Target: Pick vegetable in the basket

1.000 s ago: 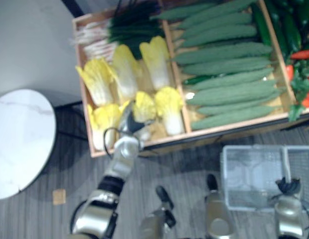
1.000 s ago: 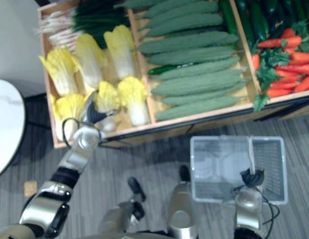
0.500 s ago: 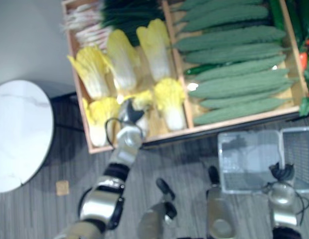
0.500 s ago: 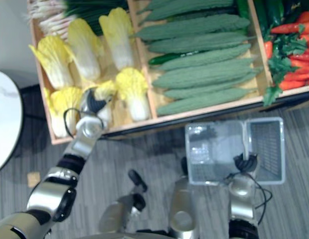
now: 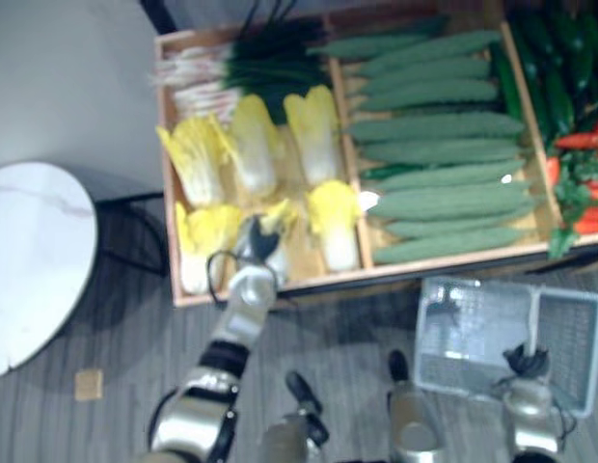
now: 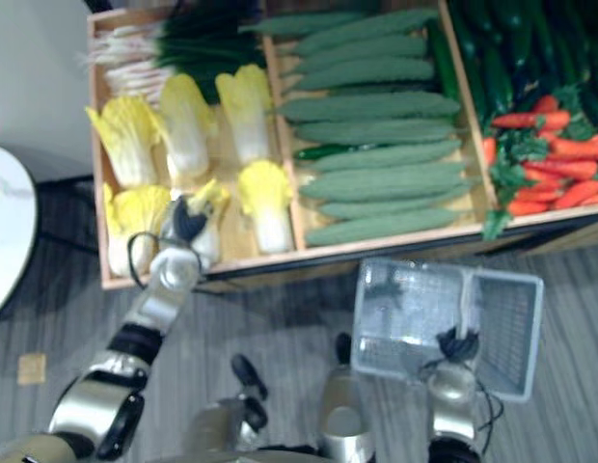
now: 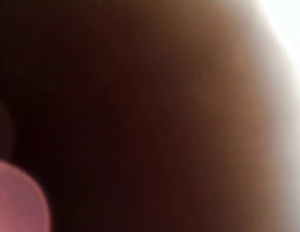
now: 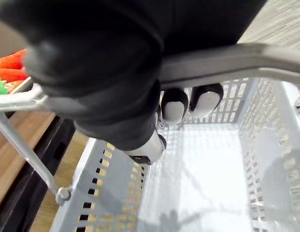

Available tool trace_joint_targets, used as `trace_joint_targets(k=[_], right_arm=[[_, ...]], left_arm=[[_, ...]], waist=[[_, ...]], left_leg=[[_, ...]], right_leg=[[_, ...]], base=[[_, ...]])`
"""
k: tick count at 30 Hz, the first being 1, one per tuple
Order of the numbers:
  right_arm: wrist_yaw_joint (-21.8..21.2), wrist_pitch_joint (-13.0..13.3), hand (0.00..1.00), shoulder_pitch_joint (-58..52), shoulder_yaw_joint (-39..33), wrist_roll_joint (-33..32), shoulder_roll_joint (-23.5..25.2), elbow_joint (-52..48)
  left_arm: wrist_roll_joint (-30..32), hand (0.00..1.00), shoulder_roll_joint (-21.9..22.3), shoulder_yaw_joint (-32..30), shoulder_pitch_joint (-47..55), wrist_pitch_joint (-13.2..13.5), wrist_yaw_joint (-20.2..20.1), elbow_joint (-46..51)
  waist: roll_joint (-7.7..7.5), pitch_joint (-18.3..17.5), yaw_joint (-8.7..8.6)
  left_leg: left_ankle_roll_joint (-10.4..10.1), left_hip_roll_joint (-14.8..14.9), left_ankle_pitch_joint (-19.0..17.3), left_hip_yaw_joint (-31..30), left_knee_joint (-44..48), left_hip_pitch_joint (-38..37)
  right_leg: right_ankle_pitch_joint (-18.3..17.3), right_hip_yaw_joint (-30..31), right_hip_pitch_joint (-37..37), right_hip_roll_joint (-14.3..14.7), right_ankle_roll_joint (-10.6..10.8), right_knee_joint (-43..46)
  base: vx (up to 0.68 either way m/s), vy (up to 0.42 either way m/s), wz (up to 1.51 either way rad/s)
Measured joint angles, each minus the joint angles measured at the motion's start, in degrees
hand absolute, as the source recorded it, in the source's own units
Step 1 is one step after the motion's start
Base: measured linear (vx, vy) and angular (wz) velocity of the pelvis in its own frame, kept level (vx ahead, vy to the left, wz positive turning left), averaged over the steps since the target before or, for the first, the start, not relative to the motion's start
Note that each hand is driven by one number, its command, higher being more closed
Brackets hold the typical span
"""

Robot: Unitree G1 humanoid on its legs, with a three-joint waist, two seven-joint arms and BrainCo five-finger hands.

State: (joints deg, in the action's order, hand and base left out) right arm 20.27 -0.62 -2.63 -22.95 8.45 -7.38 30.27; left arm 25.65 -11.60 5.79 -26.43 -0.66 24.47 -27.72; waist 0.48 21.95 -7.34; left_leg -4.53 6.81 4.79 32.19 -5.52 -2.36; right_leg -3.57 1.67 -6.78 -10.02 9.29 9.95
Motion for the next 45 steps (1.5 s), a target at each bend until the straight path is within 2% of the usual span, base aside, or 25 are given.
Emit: trace_joint_targets(k=[10, 11, 12, 13, 14, 15, 16, 18, 20, 21, 23, 24, 25, 26, 27, 28, 29, 33, 35, 37, 39, 41, 42, 44, 45], right_arm=[[-0.7, 0.2, 1.0, -8.5, -7.9, -2.3, 3.0, 6.6], [-0.7, 0.1, 1.0, -8.5, -8.0, -2.3, 3.0, 6.9], [-0.5, -0.3, 1.0, -8.2, -8.0, -2.3, 3.0, 7.6], [-0.5, -0.4, 1.0, -8.1, -7.8, -2.2, 2.8, 7.7], [-0.3, -0.4, 1.0, -8.1, -7.7, -2.1, 2.7, 7.7], [-0.1, -0.4, 1.0, -7.7, -7.5, -1.7, 2.3, 7.7], [0.2, -0.4, 1.0, -7.0, -5.9, -1.7, 2.3, 7.8], [0.3, -0.4, 1.0, -5.5, -3.1, -1.4, 2.2, 6.7], [0.3, -0.5, 1.0, -5.0, -1.0, -1.0, 2.1, 4.1], [0.1, -0.6, 1.0, -5.0, -0.3, -0.3, 2.1, 2.1], [-0.4, -0.7, 1.0, -5.8, 1.7, 0.2, 1.7, -2.2], [-0.8, -0.7, 1.0, -6.8, 3.4, 0.5, 1.6, -5.4], [-0.9, -0.7, 1.0, -7.5, 4.1, 0.5, 1.5, -6.9], [-1.6, -0.7, 1.0, -9.1, 7.6, 0.6, 1.5, -10.8], [-2.0, -0.6, 1.0, -9.6, 8.8, 0.7, 1.5, -12.6], [-2.2, -0.6, 1.0, -9.8, 9.9, 0.7, 1.5, -13.9], [-2.2, -0.5, 1.0, -9.7, 12.7, 0.7, 1.4, -15.8], [-3.4, -0.1, 1.0, -9.0, 19.2, 0.9, 1.6, -16.8], [-3.9, -0.1, 1.0, -6.8, 22.3, 2.2, 1.5, -16.6], [-4.7, -0.1, 1.0, -4.3, 25.9, 3.2, 1.1, -15.6], [-5.1, -0.1, 1.0, -4.2, 28.0, 4.9, 0.8, -15.5], [-5.7, 0.0, 1.0, -3.9, 29.8, 6.9, 2.0, -15.6], [-6.1, 0.0, 1.0, -3.1, 31.1, 7.8, 2.3, -15.5], [-7.0, -0.3, 1.0, -1.0, 33.1, 9.2, 3.5, -13.8], [-7.1, -0.4, 1.0, -0.8, 34.3, 9.7, 3.8, -13.4]], left_arm=[[1.6, 1.0, 0.1, -5.2, 9.4, -1.4, 6.3, 17.9], [2.1, 1.0, 0.1, -5.2, 9.9, -1.4, 6.7, 19.1], [2.2, 1.0, 0.4, -5.6, 12.0, -1.4, 7.1, 22.5], [2.2, 1.0, 0.8, -5.7, 15.2, -1.3, 7.4, 26.7], [2.2, 1.0, 1.2, -5.8, 17.1, -1.1, 7.4, 29.0], [2.2, 1.0, 2.0, -6.2, 20.9, -0.6, 7.6, 33.8], [2.2, 1.0, 3.0, -6.7, 25.0, 0.4, 7.7, 37.6], [1.3, 1.0, 4.4, -6.2, 30.3, 2.3, 6.8, 39.5], [-0.5, 1.0, 5.4, -1.9, 31.2, 4.3, 4.1, 37.3], [-0.9, 1.0, 6.5, 1.9, 31.2, 6.0, 1.7, 34.3], [-2.3, 1.0, 7.2, 7.1, 31.0, 7.8, -2.2, 28.1], [-3.1, 1.0, 7.6, 10.5, 30.9, 8.5, -4.7, 24.3], [-3.1, 1.0, 7.8, 11.7, 30.8, 9.0, -5.6, 22.0], [-5.6, 1.0, 8.6, 13.9, 31.8, 9.1, -8.0, 16.7], [-7.0, 1.0, 8.6, 14.4, 32.3, 9.2, -8.8, 15.6], [-8.0, 1.0, 8.8, 14.8, 32.7, 9.2, -9.5, 14.6], [-9.6, 1.0, 8.9, 16.5, 32.9, 9.2, -10.3, 12.2], [-9.1, 1.0, 8.6, 21.6, 32.9, 9.3, -11.7, 9.4], [-9.1, 1.0, 9.1, 22.7, 32.6, 9.4, -12.5, 9.2], [-9.0, 1.0, 9.2, 24.6, 31.5, 9.4, -13.5, 8.6], [-9.1, 1.0, 9.2, 26.9, 30.7, 9.4, -13.9, 7.8], [-9.2, 1.0, 9.1, 28.2, 28.5, 9.4, -14.9, 5.4], [-9.3, 1.0, 8.9, 29.3, 27.1, 9.3, -15.3, 5.1], [-9.6, 1.0, 8.5, 31.3, 25.5, 9.2, -15.6, 5.0], [-9.6, 1.0, 8.2, 33.0, 24.4, 9.1, -15.5, 5.0]], waist=[[-1.65, -7.8, 0.02], [-1.72, -7.9, 0.11], [-1.46, -8.1, 0.21], [-0.89, -8.5, 0.33], [-0.72, -8.7, 0.39], [-0.96, -8.8, 0.88], [-1.88, -9.2, 2.54], [-2.48, -9.6, 3.25], [-2.31, -10.2, 2.63], [-1.02, -10.9, 2.18], [1.28, -11.9, 0.91], [1.26, -11.9, -0.28], [1.49, -12.1, -0.45], [1.56, -12.3, -0.01], [1.86, -12.3, -0.01], [1.45, -12.0, 0.11], [1.71, -12.2, 0.81], [1.19, -11.6, 3.1], [1.11, -11.6, 3.42], [1.76, -11.7, 5.03], [2.4, -12.0, 6.01], [0.49, -12.1, 5.83], [-1.7, -11.5, 5.85], [-2.25, -11.0, 5.64], [-2.11, -10.8, 5.67]], left_leg=[[-0.7, 0.1, -0.7, -2.6, -0.4, -2.3], [-0.8, 0.3, -0.7, -2.0, -0.3, -2.6], [-1.0, 0.8, -0.8, 0.3, 0.0, -3.3], [-0.9, 1.6, -0.9, 2.9, 0.1, -4.0], [-0.8, 2.0, -1.0, 4.5, 0.1, -4.4], [-1.0, 2.9, -1.7, 8.6, 0.7, -5.6], [-1.8, 4.5, -3.5, 14.1, 3.6, -7.1], [-3.2, 7.5, -6.8, 22.4, 8.8, -10.1], [-4.9, 9.7, -10.6, 27.5, 13.8, -11.8], [-6.6, 12.6, -14.1, 30.2, 18.3, -12.3], [-6.4, 15.4, -17.3, 32.1, 22.1, -13.3], [-4.6, 16.3, -18.4, 32.9, 26.1, -15.4], [-1.3, 17.8, -18.7, 32.3, 29.6, -15.9], [11.3, 23.3, -12.2, 21.9, 43.7, -12.2], [12.8, 23.9, -10.0, 16.0, 47.4, -9.5], [8.2, 22.3, -12.2, 9.3, 49.6, -6.8], [3.6, 15.6, -17.1, -3.9, 51.3, -0.9], [2.1, 6.8, -23.8, -17.1, 43.0, 5.8], [1.7, 1.6, -23.8, -24.2, 34.1, 8.8], [0.2, -2.0, -20.0, -30.9, 23.2, 11.5], [1.2, -1.9, -13.8, -31.1, 21.5, 10.3], [2.3, -2.9, -14.0, -27.7, 19.1, 7.0], [3.8, -4.1, -13.9, -25.0, 15.6, 4.0], [3.9, -4.2, -13.7, -22.7, 13.6, 0.6], [4.1, -4.1, -13.8, -21.9, 12.8, -2.0]], right_leg=[[-0.8, -2.7, 4.0, -0.2, -0.3, -1.6], [-1.5, -3.5, 3.9, -0.3, -1.4, -1.8], [-2.3, -9.5, 3.8, -1.9, -4.7, -1.5], [-1.7, -20.7, 3.5, -5.1, -12.2, 0.1], [-1.3, -26.5, 3.1, -6.8, -16.5, 1.5], [0.1, -37.3, 2.7, -10.4, -23.9, 4.7], [3.2, -44.9, 1.7, -12.4, -21.7, 7.5], [4.1, -50.0, 0.9, -11.3, -19.6, 8.2], [2.3, -46.5, -0.3, -9.5, -11.9, 8.0], [1.0, -43.1, -2.5, -7.3, -10.6, 8.8], [-1.9, -39.3, -5.0, -5.2, -11.0, 12.3], [-5.2, -36.6, -6.6, -5.1, -11.2, 16.4], [-6.3, -34.5, -6.9, -4.3, -11.5, 17.5], [-6.6, -29.2, -6.4, 0.7, -12.2, 15.5], [-6.3, -27.7, -6.1, 2.2, -12.4, 14.2], [-6.3, -25.8, -6.0, 3.1, -12.5, 13.5], [-5.8, -20.5, -5.5, 5.4, -13.3, 11.8], [-5.4, -11.3, -0.9, 9.9, -13.7, 7.9], [-5.2, -6.3, -0.6, 10.5, -13.4, 6.7], [-4.1, -1.0, 0.1, 11.8, -11.8, 4.1], [-4.8, 2.5, 0.8, 13.5, -10.9, 4.2], [-8.0, 3.8, 0.6, 11.2, -9.1, 7.3], [-8.5, 0.3, -1.2, 7.9, -7.5, 12.3], [-6.9, -9.4, -4.5, 4.8, -5.8, 21.4], [-7.0, -13.4, -6.3, 3.2, -6.7, 26.7]], base=[[-0.01, -0.01, 0.12], [-0.03, -0.002, -0.44], [0.0, 0.053, -0.78], [0.04, 0.067, -0.98], [0.08, 0.098, -1.38], [0.09, 0.044, -1.96], [0.09, 0.013, -2.32], [0.1, -0.101, -2.47], [0.09, -0.174, -1.88], [0.07, -0.163, -1.43], [0.15, -0.205, -1.58], [0.16, -0.143, -1.4], [0.24, -0.234, -1.95], [0.21, -0.231, -1.76], [0.26, -0.231, -1.87], [0.2, -0.056, -1.68], [0.21, -0.014, -1.7], [0.3, 0.03, -1.59], [0.23, 0.133, -1.41], [0.25, 0.184, -1.46], [0.26, 0.225, -1.28], [0.3, 0.242, -0.9], [0.28, 0.173, -0.75], [0.3, 0.166, -0.63], [0.28, 0.122, -0.26]])
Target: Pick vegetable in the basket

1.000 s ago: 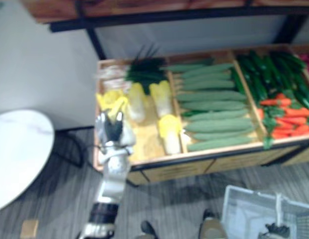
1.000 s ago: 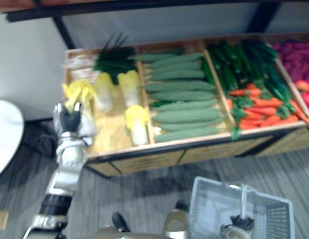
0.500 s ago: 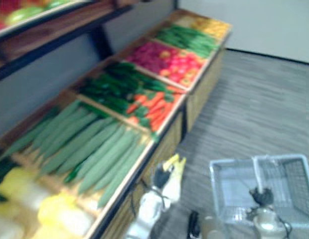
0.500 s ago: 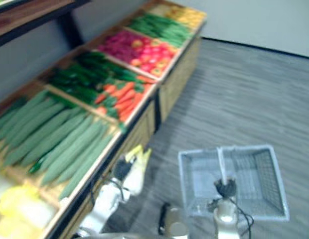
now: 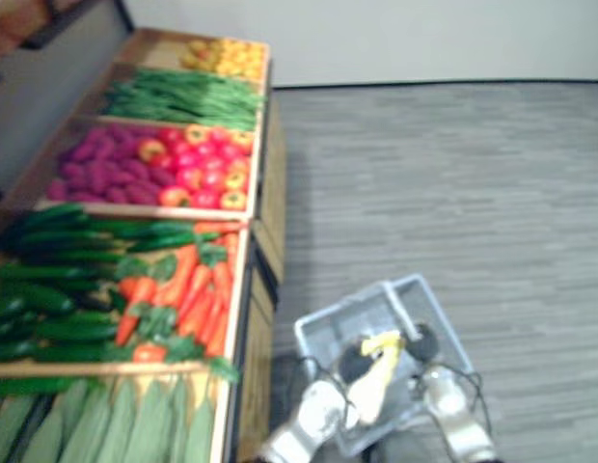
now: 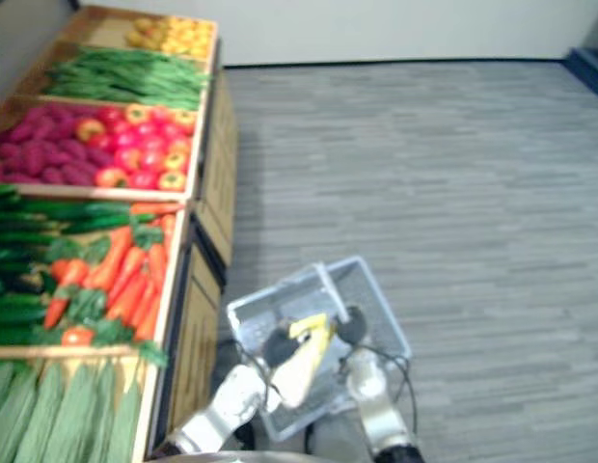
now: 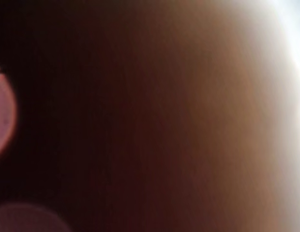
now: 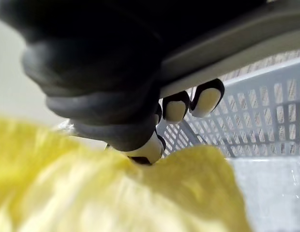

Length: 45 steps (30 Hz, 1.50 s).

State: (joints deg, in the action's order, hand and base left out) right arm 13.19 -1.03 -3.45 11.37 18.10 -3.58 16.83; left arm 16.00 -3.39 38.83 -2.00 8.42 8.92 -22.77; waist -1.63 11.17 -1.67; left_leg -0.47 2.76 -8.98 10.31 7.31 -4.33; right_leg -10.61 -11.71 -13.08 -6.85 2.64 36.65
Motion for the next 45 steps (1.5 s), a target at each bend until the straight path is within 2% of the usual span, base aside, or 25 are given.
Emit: trace_joint_targets(k=[1, 4, 6, 7, 8, 13, 14, 17, 18, 19, 21, 22, 25, 27, 29, 30, 31, 32, 33, 35, 37, 39, 42, 44, 45], right_arm=[[0.0, 0.2, 1.0, 0.1, 0.6, 0.0, 0.3, 0.0], [0.4, 0.4, 1.0, 2.0, 0.7, 0.0, 0.6, -0.2], [0.5, 0.5, 1.0, 3.5, 1.3, -0.2, 0.9, -0.2], [0.6, 0.5, 1.0, 3.4, 1.6, -0.4, 1.2, -0.3], [0.4, 0.2, 1.0, 3.8, 2.7, -0.9, 0.1, 0.2], [0.1, 0.2, 1.0, 2.6, 3.1, -3.5, -2.0, -0.9], [-0.1, 0.2, 1.0, 2.0, 3.2, -4.1, -2.2, -1.8], [-1.6, 0.2, 1.0, -0.7, 5.2, -6.7, -2.6, -4.7], [-3.1, 0.5, 1.0, -1.5, 7.3, -8.8, -3.9, -5.8], [-5.1, 0.5, 1.0, -1.6, 9.2, -11.7, -5.3, -7.0], [-7.5, 0.7, 1.0, -1.6, 11.4, -14.8, -5.8, -7.7], [-8.8, 1.0, 1.0, -1.7, 11.8, -16.5, -5.5, -8.6], [-11.6, 2.8, 1.0, -1.4, 11.8, -21.2, -5.5, -10.0], [-13.5, 2.9, 1.0, -1.4, 11.9, -23.9, -5.7, -10.1], [-14.5, 2.9, 1.0, -1.4, 12.0, -25.6, -5.9, -10.1], [-15.2, 3.0, 1.0, -1.2, 12.0, -26.2, -6.6, -9.6], [-15.2, 3.0, 1.0, -1.7, 11.6, -26.5, -6.0, -9.4], [-16.0, 3.3, 1.0, -2.8, 11.4, -27.3, -6.5, -10.7], [-16.1, 3.3, 1.0, -3.0, 11.4, -27.4, -6.6, -10.9], [-17.2, 3.1, 1.0, -6.6, 10.9, -27.5, -6.3, -11.1], [-17.7, 2.8, 1.0, -8.2, 9.6, -27.4, -5.5, -11.1], [-17.6, 2.4, 1.0, -9.4, 8.3, -27.0, -3.4, -10.2], [-17.3, 2.4, 1.0, -9.1, 6.6, -26.8, -2.6, -8.8], [-17.2, 2.6, 1.0, -8.6, 5.1, -26.8, -2.6, -8.8], [-16.7, 2.8, 1.0, -9.0, 3.3, -26.4, -2.5, -8.8]], left_arm=[[0.0, 1.0, -0.1, 0.6, -0.6, -0.1, 0.1, 0.0], [-0.1, 1.0, -0.2, 0.8, -2.0, -0.1, 1.4, -0.1], [0.0, 1.0, -0.3, 1.0, -3.3, -0.2, 2.3, -0.3], [0.0, 1.0, -0.5, 1.1, -3.5, -0.2, 2.3, -0.5], [0.1, 1.0, -0.2, 1.4, -3.8, -0.2, 2.6, -2.2], [1.1, 1.0, -0.2, 3.1, -6.8, 0.1, 2.5, -5.4], [1.6, 0.0, -0.2, 3.0, -6.6, 0.2, 2.6, -5.4], [3.3, 0.0, -0.5, -0.6, -3.9, 0.3, 3.3, -6.5], [3.4, 0.0, -0.5, -3.0, -2.5, 0.0, 3.8, -7.6], [4.0, 0.0, -0.5, -5.9, -1.6, -0.5, 4.4, -8.8], [5.0, 0.0, -0.6, -10.3, -1.6, -2.1, 5.2, -11.1], [5.1, 0.0, -0.5, -12.1, -1.9, -2.4, 6.2, -11.3], [5.2, 0.0, 0.0, -13.9, -2.2, -2.4, 7.0, -11.2], [5.6, 0.0, 0.6, -14.1, -1.3, -2.4, 6.9, -11.2], [5.6, 0.0, 1.3, -14.5, -0.6, -2.5, 6.8, -11.1], [5.6, 0.0, 2.0, -14.5, -0.2, -2.5, 6.5, -10.7], [5.5, 0.0, 1.7, -14.4, -0.1, -2.9, 6.1, -9.8], [4.7, 0.0, 1.3, -14.2, 0.8, -2.9, 5.3, -6.1], [4.5, 0.0, 1.2, -14.1, 0.9, -2.9, 4.9, -5.3], [4.3, 0.0, 0.8, -12.4, 3.1, -2.7, 2.4, 0.1], [4.3, 0.0, 0.4, -12.0, 4.0, -2.7, 1.6, 1.1], [4.3, 0.0, -0.4, -11.9, 5.1, -2.8, 0.7, 1.6], [4.3, 0.0, -0.5, -12.0, 5.6, -2.8, 0.8, 1.8], [4.2, 0.0, -0.4, -12.2, 5.0, -2.9, 0.8, 2.1], [4.4, 0.0, -0.2, -12.2, 3.2, -2.7, 1.3, 3.1]], waist=[[0.06, 0.0, 0.05], [0.09, 0.1, -0.25], [0.07, 0.1, -0.55], [-0.4, 0.0, -0.73], [1.58, 0.3, -1.09], [1.6, 0.5, -1.98], [1.53, 0.6, -2.02], [1.54, 0.6, -1.72], [2.12, 0.9, -1.25], [3.15, 1.6, -1.2], [2.87, 2.5, -0.68], [2.45, 2.6, -0.1], [1.55, 3.1, 0.86], [1.38, 3.2, 1.88], [2.06, 2.9, 2.26], [2.77, 2.9, 2.44], [1.64, 2.7, 2.76], [-0.15, 2.3, 3.05], [-0.35, 2.3, 3.09], [-0.28, 2.0, 3.14], [-0.58, 2.0, 2.39], [-1.02, 2.0, 1.14], [-0.15, 2.1, 0.86], [0.58, 2.1, 0.13], [1.1, 2.1, -0.17]], left_leg=[[0.1, 0.2, -0.1, -0.1, -0.2, -1.3], [0.1, 0.9, -0.1, -0.4, -0.2, -1.9], [-2.3, 1.8, -1.6, -1.2, 0.2, -2.1], [-3.7, 1.7, -2.8, -1.1, 0.8, -2.4], [-5.3, 4.5, -5.4, -0.8, 1.4, -3.8], [-5.7, 7.0, -3.1, 1.9, 0.2, -6.6], [-5.7, 7.0, -3.1, 1.9, 0.6, -7.0], [-6.7, 8.9, -4.2, 1.6, 11.9, -3.4], [-6.5, 11.2, -3.9, 1.1, 21.8, 0.5], [-6.5, 13.3, -2.2, -0.5, 31.2, 3.7], [-7.1, 14.4, 1.0, -3.1, 40.7, 6.7], [-6.4, 13.9, -2.7, -2.8, 41.8, 8.9], [-5.3, 10.3, -6.5, -1.1, 32.5, 13.4], [-4.9, 6.9, -5.6, 1.7, 20.5, 14.4], [-4.0, 4.7, 0.4, 4.0, 9.6, 14.2], [0.1, 4.7, 5.1, 5.2, 6.8, 13.7], [0.3, 3.6, 4.7, 6.1, 6.6, 12.9], [1.0, 0.7, 3.4, 6.2, 4.3, 10.7], [1.1, 0.2, 3.1, 6.2, 3.7, 9.9], [1.6, -3.5, 2.7, 5.4, -1.5, 2.8], [2.5, -4.4, 2.2, 3.7, -2.0, 0.9], [2.9, -4.6, 1.9, -0.6, -2.0, -1.6], [2.9, -2.5, 1.8, -5.6, -1.2, -1.8], [1.6, -0.9, 1.1, -9.8, 0.3, -0.5], [-0.5, 0.2, -0.5, -13.4, 1.8, 0.7]], right_leg=[[-1.4, -1.3, -0.7, -0.7, -1.8, 1.7], [-1.5, -1.4, -3.2, -1.2, -1.9, -3.0], [2.8, -0.5, -3.3, -1.1, -1.2, -17.8], [8.4, -0.2, -2.1, -1.4, -1.9, -22.8], [13.3, -0.8, -0.4, 1.2, -2.1, -24.4], [10.9, -0.9, 0.6, 4.0, -3.8, -22.4], [10.0, -0.8, 1.3, 4.0, -3.4, -22.5], [7.2, -1.0, 4.6, 5.2, -2.8, -26.7], [7.3, -1.1, 7.3, 6.4, -2.8, -29.6], [7.6, -1.5, 9.9, 8.0, -3.3, -31.2], [7.9, -0.7, 13.7, 8.6, -4.3, -32.5], [7.9, -0.2, 14.5, 8.0, -4.8, -33.1], [8.0, 0.0, 15.8, 5.4, -4.8, -35.6], [7.9, -0.2, 18.0, 3.9, -4.0, -37.6], [7.0, -0.7, 19.1, 3.0, -1.4, -37.9], [6.1, -0.3, 19.8, 3.4, 0.5, -37.1], [5.1, -0.4, 19.8, 2.0, 1.0, -35.9], [1.7, -0.5, 19.1, -1.1, 2.9, -31.1], [1.0, -0.6, 18.9, -1.7, 3.3, -29.7], [-1.7, -0.4, 13.7, -6.5, 4.0, -9.1], [-1.2, 0.6, 10.4, -8.3, 5.1, 0.8], [-3.3, 4.6, 6.0, -7.3, 2.1, 10.5], [-5.6, 6.3, 1.2, -3.8, -0.5, 6.0], [-5.2, 12.3, -1.1, -0.9, 0.1, -2.8], [-4.2, 19.5, -1.8, 1.2, 1.8, -8.4]], base=[[0.38, 0.104, -0.11], [0.26, -0.032, 0.16], [0.3, -0.15, 0.21], [0.27, -0.137, 0.06], [0.34, -0.176, -0.04], [0.24, -0.125, -0.12], [0.12, -0.049, 0.0], [0.08, -0.061, -0.15], [0.12, -0.057, -0.26], [0.18, -0.051, -0.29], [0.21, -0.028, -0.24], [0.18, -0.009, -0.17], [0.19, 0.047, 0.05], [0.25, 0.145, 0.1], [0.25, 0.164, -0.01], [0.3, 0.191, -0.07], [0.39, 0.228, 0.01], [0.34, 0.184, 0.12], [0.34, 0.18, 0.17], [0.34, 0.186, 0.26], [0.36, 0.113, 0.54], [0.39, -0.027, 0.86], [0.24, -0.149, 0.76], [0.23, -0.304, 1.09], [0.23, -0.46, 1.57]])
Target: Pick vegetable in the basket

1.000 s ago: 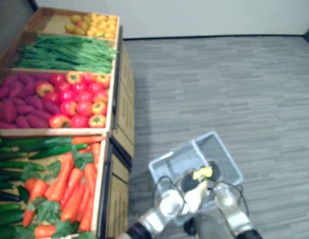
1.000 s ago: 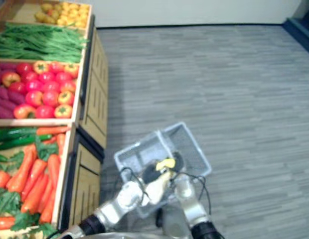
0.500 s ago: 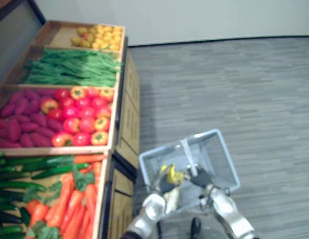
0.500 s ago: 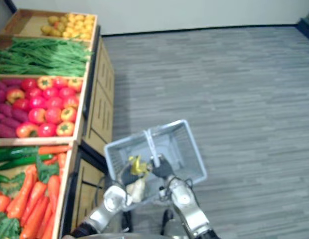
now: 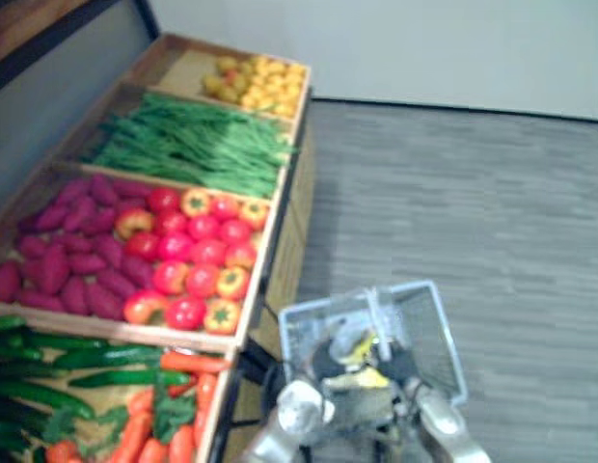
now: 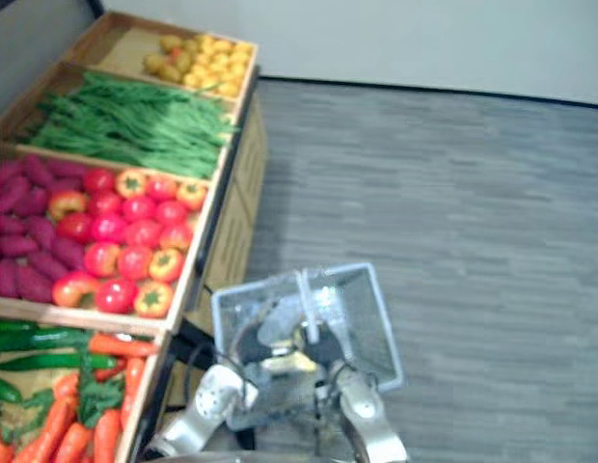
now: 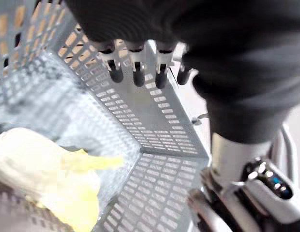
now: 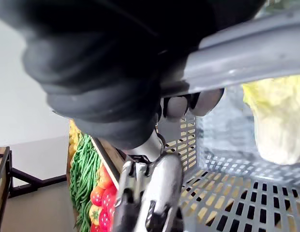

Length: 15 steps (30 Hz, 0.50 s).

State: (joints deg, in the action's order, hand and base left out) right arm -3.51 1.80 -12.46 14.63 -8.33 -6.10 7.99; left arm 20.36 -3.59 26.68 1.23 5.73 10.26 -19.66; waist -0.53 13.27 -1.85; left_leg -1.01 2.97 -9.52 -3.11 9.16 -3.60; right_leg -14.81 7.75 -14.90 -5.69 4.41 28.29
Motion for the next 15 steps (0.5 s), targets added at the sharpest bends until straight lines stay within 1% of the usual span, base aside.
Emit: trace_joint_targets(k=[1, 2, 3, 4, 5, 6, 7, 8, 9, 10, 11, 12, 13, 14, 15], right_arm=[[0.9, 0.0, 1.0, -0.4, -2.3, 1.0, 0.7, 0.7], [1.2, 0.1, 1.0, -0.6, -3.2, 1.4, 1.4, 1.6], [3.1, -0.1, 1.0, 0.6, -4.2, 1.7, 1.1, 5.7], [4.2, -0.3, 1.0, 1.2, -5.1, 1.9, 0.0, 7.9], [4.5, -0.3, 1.0, 1.3, -5.5, 2.1, -0.2, 8.5], [5.2, -0.2, 1.0, 1.1, -6.2, 2.1, -0.7, 8.9], [5.7, 0.0, 1.0, 1.1, -7.3, 2.2, -0.7, 10.3], [5.9, 0.2, 1.0, 1.3, -8.1, 2.2, -0.6, 11.4], [6.7, 0.5, 1.0, 2.1, -10.5, 2.5, -0.4, 14.3], [7.9, 0.7, 1.0, 3.0, -13.4, 3.2, -0.4, 17.2], [8.4, 0.8, 1.0, 3.5, -15.0, 3.4, -0.5, 18.6], [9.3, 0.8, 1.0, 3.9, -17.2, 3.4, -0.7, 20.7], [10.5, 0.9, 1.0, 4.3, -19.6, 3.5, -0.8, 22.8], [11.0, 0.9, 1.0, 4.7, -21.5, 3.6, -1.0, 24.3], [11.5, 0.9, 1.0, 4.3, -23.3, 4.0, -0.6, 26.1]], left_arm=[[0.0, 0.0, 0.7, -0.3, -1.9, 1.5, 1.1, -1.6], [0.0, 0.0, 1.1, -0.7, -3.1, 2.0, 1.8, -3.9], [0.0, 0.0, 3.5, -2.4, -5.1, 1.4, 2.8, -10.6], [0.2, 0.0, 4.5, -2.9, -4.5, 0.2, 3.1, -14.3], [0.4, 0.0, 4.5, -2.9, -3.6, 0.2, 3.2, -14.9], [0.7, 0.0, 4.2, -3.0, -1.9, 0.0, 3.8, -15.3], [0.7, 0.0, 4.0, -3.7, -0.3, -0.1, 4.9, -15.3], [0.6, 0.0, 3.9, -4.3, 0.2, -0.1, 5.4, -15.3], [0.5, 0.0, 3.6, -5.4, 1.0, -0.1, 6.3, -15.1], [0.4, 0.0, 3.5, -6.2, 1.2, -0.1, 7.1, -14.9], [0.2, 0.0, 3.4, -6.5, 1.3, -0.1, 7.1, -14.9], [0.0, 0.0, 3.5, -6.8, 1.4, -0.1, 7.1, -14.9], [0.0, 0.0, 3.4, -6.9, 1.6, -0.1, 7.1, -14.6], [0.0, 0.0, 3.3, -6.9, 2.8, -0.1, 6.9, -13.3], [0.0, 0.0, 2.1, -7.8, 4.2, 0.0, 6.9, -10.4]], waist=[[-0.49, -0.2, 0.12], [-1.39, -0.3, 0.08], [0.55, -0.1, 0.24], [2.02, -1.1, 0.53], [2.88, -1.6, 0.5], [3.67, -2.1, 0.31], [3.69, -2.2, 0.83], [3.64, -2.3, 0.86], [3.6, -2.6, 1.02], [3.41, -2.6, 1.3], [3.41, -2.6, 1.62], [3.4, -2.6, 2.12], [3.54, -2.6, 2.05], [3.75, -2.9, 2.12], [1.37, -3.4, 1.83]], left_leg=[[-2.1, 0.0, -2.2, -4.2, 2.4, 1.7], [-3.3, -0.4, -3.5, -5.8, 4.0, 2.2], [-5.2, 1.4, -5.6, -9.0, 7.2, 3.1], [-5.4, 3.7, -5.7, -9.4, 9.0, 4.6], [-5.6, 4.6, -5.5, -10.2, 9.1, 4.9], [-7.1, 6.0, -3.9, -12.1, 8.3, 5.5], [-7.2, 6.9, -1.6, -12.2, 6.4, 5.8], [-7.2, 7.1, -0.3, -11.7, 5.5, 6.5], [-7.0, 7.7, 2.3, -9.7, 3.5, 7.8], [-5.0, 8.1, 3.7, -2.6, 3.4, 9.2], [-4.0, 8.3, 3.9, 2.7, 4.2, 9.8], [-1.8, 8.8, 3.7, 11.5, 6.6, 10.9], [0.3, 9.7, 4.3, 20.8, 8.6, 11.4], [2.3, 9.2, 6.3, 23.7, 9.4, 12.1], [3.9, 6.5, 9.2, 24.3, 5.5, 12.1]], right_leg=[[1.9, 7.4, 1.1, 0.6, 2.7, -6.3], [3.6, 9.6, 2.5, -0.3, 4.2, -9.8], [6.1, 5.7, 3.9, 1.0, 5.4, -7.9], [4.8, 1.7, 5.1, 2.3, 3.4, -7.7], [4.4, -0.3, 5.7, 2.8, 2.6, -7.7], [3.6, -4.8, 7.3, 3.0, 1.3, -7.9], [3.2, -8.9, 8.8, 2.8, 0.6, -8.5], [3.1, -11.1, 9.6, 2.4, 0.3, -9.1], [3.4, -15.9, 10.7, 1.4, -0.2, -10.2], [3.3, -20.6, 11.8, -0.1, -0.8, -11.0], [3.3, -22.6, 12.4, -0.9, -0.8, -11.2], [3.3, -25.7, 13.5, -2.2, -0.9, -11.1], [3.2, -28.2, 15.1, -3.0, -0.9, -10.8], [2.7, -29.1, 16.2, -3.3, -1.5, -10.5], [2.1, -29.9, 17.5, -5.4, -2.5, -13.2]], base=[[0.15, -0.336, 1.74], [0.21, -0.559, 1.74], [0.16, -0.445, 1.46], [0.19, -0.51, 1.32], [0.12, -0.293, 1.44], [0.13, -0.358, 1.63], [0.11, -0.352, 1.74], [0.11, -0.367, 1.88], [0.06, -0.19, 2.05], [0.04, -0.138, 2.03], [0.0, -0.057, 1.77], [-0.02, -0.012, 1.73], [-0.01, -0.004, 1.98], [-0.04, 0.049, 2.18], [-0.04, 0.063, 1.77]])
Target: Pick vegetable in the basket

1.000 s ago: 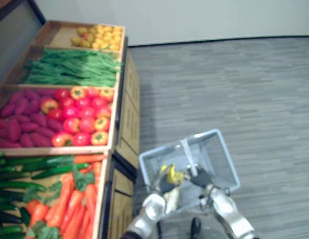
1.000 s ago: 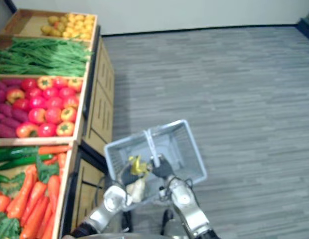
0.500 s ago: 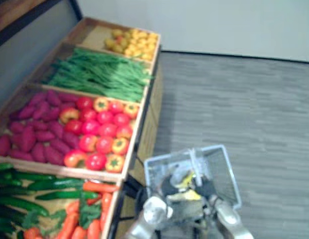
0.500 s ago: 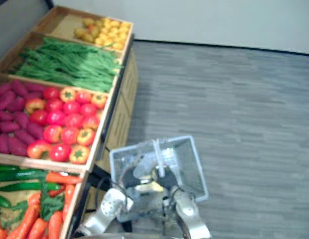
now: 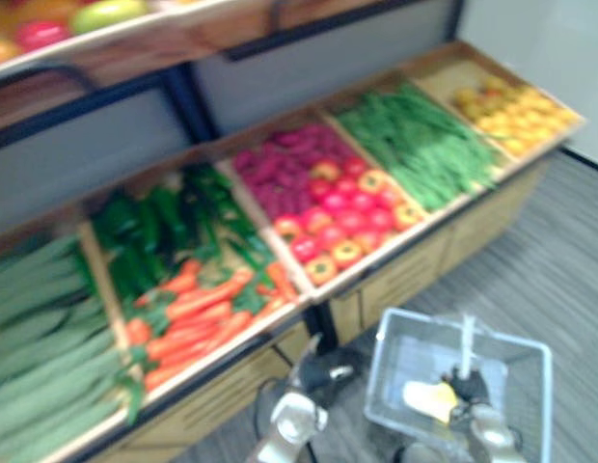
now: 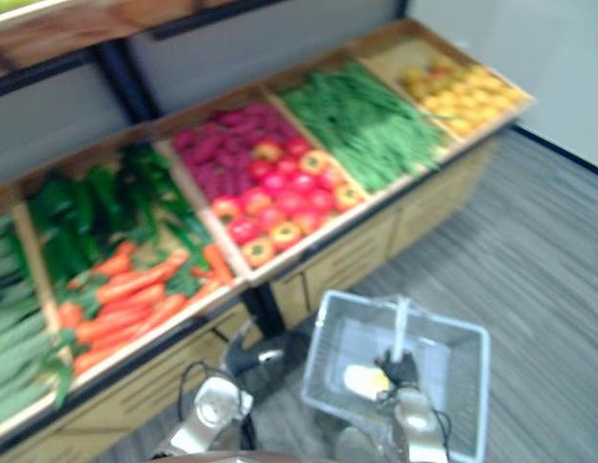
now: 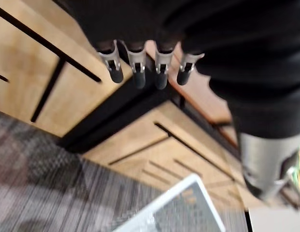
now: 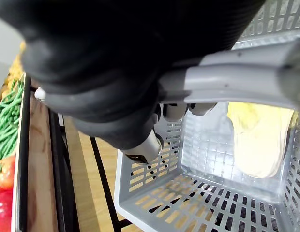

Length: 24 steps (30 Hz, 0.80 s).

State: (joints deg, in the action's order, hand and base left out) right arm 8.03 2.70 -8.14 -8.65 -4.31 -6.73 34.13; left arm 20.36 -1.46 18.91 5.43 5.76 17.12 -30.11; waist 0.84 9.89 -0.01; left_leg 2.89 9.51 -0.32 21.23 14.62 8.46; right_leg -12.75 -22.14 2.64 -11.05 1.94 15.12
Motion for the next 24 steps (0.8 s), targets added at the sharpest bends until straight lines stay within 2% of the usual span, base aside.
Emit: trace_joint_targets(k=[1, 2, 3, 4, 5, 6, 9, 11, 12, 13, 14, 15, 16, 18, 19, 20, 22, 23, 24], right_arm=[[0.3, 0.2, 1.0, -0.4, -0.1, 0.2, 0.3, 0.9], [0.7, 0.4, 1.0, -0.5, -2.3, 1.9, 0.1, 4.2], [0.9, 0.3, 1.0, -0.6, -2.8, 2.0, 0.1, 5.6], [1.2, 0.2, 1.0, -0.8, -4.2, 2.0, 0.1, 6.9], [1.4, 0.1, 1.0, -1.1, -5.0, 2.0, 0.2, 7.4], [1.6, -0.3, 1.0, -1.6, -7.4, 2.0, 0.6, 8.5], [1.6, -0.3, 1.0, -1.5, -9.9, 2.1, 1.3, 9.9], [1.8, -0.4, 1.0, -1.2, -12.3, 2.1, 1.3, 11.9], [2.0, -0.7, 1.0, -1.2, -14.3, 2.1, 1.1, 12.3], [2.3, -0.7, 1.0, -1.0, -15.3, 2.1, 1.7, 12.6], [2.4, -0.5, 1.0, -1.1, -15.3, 2.2, 1.4, 12.1], [2.3, 0.2, 1.0, -1.0, -15.6, 2.2, 1.2, 11.8], [2.1, 0.1, 1.0, -0.7, -15.6, 2.1, 1.7, 11.8], [2.8, -0.3, 1.0, -0.8, -15.8, 1.6, 3.1, 12.5], [2.9, -0.3, 1.0, -1.0, -15.8, 1.6, 3.5, 12.8], [3.0, -0.4, 1.0, -1.0, -16.0, 1.4, 4.2, 13.7], [3.1, -0.7, 1.0, -0.4, -15.8, 1.4, 4.8, 14.3], [3.1, -0.7, 1.0, 0.3, -15.7, 1.4, 4.3, 14.8], [3.1, -0.7, 1.0, 0.3, -15.7, 1.4, 4.2, 14.8]], left_arm=[[0.0, 0.0, -0.5, -0.6, 0.8, 0.2, 0.0, 0.4], [-0.1, 0.0, -1.1, -2.2, 0.9, -0.1, -1.2, -0.1], [-0.1, 0.0, -1.2, -2.4, 0.8, -0.1, -1.6, -0.1], [-0.1, 0.0, -1.2, -2.5, 0.7, 0.0, -2.0, -0.1], [-0.4, 0.0, -1.1, -2.5, 0.8, 0.0, -2.5, 0.0], [-1.8, 0.0, -1.6, -2.7, 1.1, 0.0, -3.5, 0.4], [-2.1, 0.0, -4.2, -3.6, 1.5, 0.0, -4.8, 0.8], [-2.1, 0.0, -5.2, -4.2, 1.6, -0.1, -5.1, 2.1], [-2.1, 0.0, -5.6, -4.3, 1.6, -0.1, -5.3, 2.7], [-2.1, 0.0, -6.2, -5.4, 1.7, -0.1, -5.8, 3.6], [-2.1, 0.0, -6.6, -5.3, 1.8, -0.1, -5.9, 4.7], [-2.1, 0.0, -7.0, -5.6, 0.9, -0.2, -6.0, 5.5], [-2.1, 0.0, -7.3, -5.6, 0.1, -0.1, -6.0, 7.4], [-2.2, 0.0, -7.8, -5.6, -0.9, 0.3, -6.0, 9.5], [-2.2, 0.0, -7.8, -5.6, -0.9, 0.3, -6.0, 10.2], [-2.3, 0.0, -7.8, -5.9, -0.8, 0.4, -6.0, 11.8], [-2.3, 0.0, -7.8, -7.4, -0.8, 0.4, -5.8, 14.7], [-2.3, 0.0, -7.7, -8.6, -0.9, 0.4, -5.2, 16.7], [-2.3, 0.0, -7.6, -9.0, -0.9, 0.4, -4.8, 17.9]], waist=[[-1.16, -0.3, 0.03], [-0.72, -0.5, -0.21], [-0.89, -0.5, -0.32], [-0.78, -0.5, -0.87], [-0.62, -0.5, -1.47], [-0.45, -1.0, -1.28], [-1.66, -1.6, -1.49], [-1.82, -1.5, -1.39], [-1.65, -1.4, -1.48], [-4.0, -1.0, -1.5], [-3.52, -1.0, -1.43], [-3.18, -0.8, -1.49], [-3.37, -1.0, -1.55], [-3.65, -1.1, -1.78], [-3.89, -1.2, -2.17], [-5.06, -1.8, -2.99], [-5.16, -1.7, -2.75], [-3.67, -1.7, -3.1], [-3.18, -1.7, -3.01]], left_leg=[[-1.6, -1.1, 0.6, 0.9, -2.8, -1.0], [-1.6, 0.8, -5.5, 9.0, 0.7, -2.0], [-1.3, 1.2, -6.3, 11.6, 1.0, -1.9], [-0.7, 2.0, -5.8, 15.0, 1.0, -1.9], [-0.6, 1.5, -4.7, 15.9, 0.5, -1.8], [0.9, -2.8, -2.7, 13.3, -4.2, -2.6], [1.8, -10.2, 1.9, 7.2, -14.8, -3.8], [1.9, -12.0, 1.5, 5.0, -16.6, -4.0], [0.3, -13.0, 0.3, 4.5, -18.7, -5.7], [0.6, -13.8, -1.7, 5.6, -15.0, -6.8], [2.7, -11.4, -3.9, 4.8, -7.2, -5.3], [2.2, -11.0, -7.2, 1.8, -4.5, -4.4], [1.1, -10.8, -6.5, 0.5, -5.7, -4.7], [-0.2, -11.1, -5.6, 0.3, -9.6, -5.6], [-0.9, -11.4, -5.1, 0.5, -10.7, -5.9], [-1.6, -12.2, -4.2, 1.5, -11.9, -6.7], [-1.2, -13.3, -3.5, 4.6, -12.5, -7.5], [-1.0, -13.1, -3.7, 5.4, -12.7, -7.7], [-1.0, -12.8, -3.7, 6.1, -13.0, -7.7]], right_leg=[[0.3, -2.2, 1.3, -0.7, 1.4, -2.0], [1.1, -9.0, 3.9, -1.5, 2.8, -2.6], [1.2, -10.9, 4.4, -2.4, 2.9, -2.2], [1.4, -14.0, 5.3, -3.4, 3.2, -1.3], [1.4, -15.7, 5.9, -3.8, 3.2, -0.7], [1.5, -17.7, 6.6, -5.5, 3.2, 0.2], [1.5, -18.4, 6.5, -8.2, 3.2, 1.7], [1.9, -19.2, 6.5, -10.2, 3.3, 6.1], [3.8, -19.0, 5.7, -12.0, 1.4, 11.1], [5.6, -15.0, 3.9, -15.9, -0.8, 16.5], [4.8, -11.6, 2.3, -15.7, -1.3, 20.6], [1.2, -2.8, -0.1, -12.5, 0.8, 22.7], [-2.1, 5.7, -2.5, -7.2, 3.2, 21.2], [-2.9, 10.3, -3.7, -2.2, 4.2, 16.6], [-2.9, 9.9, -3.4, -1.7, 4.2, 14.6], [-2.8, 9.0, -2.7, -1.7, 4.1, 11.0], [-2.4, 9.1, -2.4, -1.7, 4.0, 5.5], [-1.8, 9.9, -2.3, -1.1, 4.9, 3.2], [-1.1, 10.1, -2.2, -0.6, 4.6, 2.0]], base=[[0.05, 0.212, 2.18], [0.1, 0.214, 1.72], [0.12, 0.217, 1.88], [0.04, 0.083, 1.25], [0.01, 0.182, 1.57], [-0.01, 0.212, 1.37], [-0.02, 0.241, 1.21], [-0.02, 0.15, 1.14], [0.05, 0.148, 0.98], [0.1, 0.157, 0.85], [0.15, 0.074, 0.55], [0.12, -0.002, 0.47], [0.1, 0.001, 0.5], [0.08, 0.034, 0.58], [0.07, 0.013, 0.6], [0.05, -0.017, 0.31], [0.02, -0.034, -0.19], [-0.02, -0.011, -0.46], [-0.01, 0.013, -0.42]])
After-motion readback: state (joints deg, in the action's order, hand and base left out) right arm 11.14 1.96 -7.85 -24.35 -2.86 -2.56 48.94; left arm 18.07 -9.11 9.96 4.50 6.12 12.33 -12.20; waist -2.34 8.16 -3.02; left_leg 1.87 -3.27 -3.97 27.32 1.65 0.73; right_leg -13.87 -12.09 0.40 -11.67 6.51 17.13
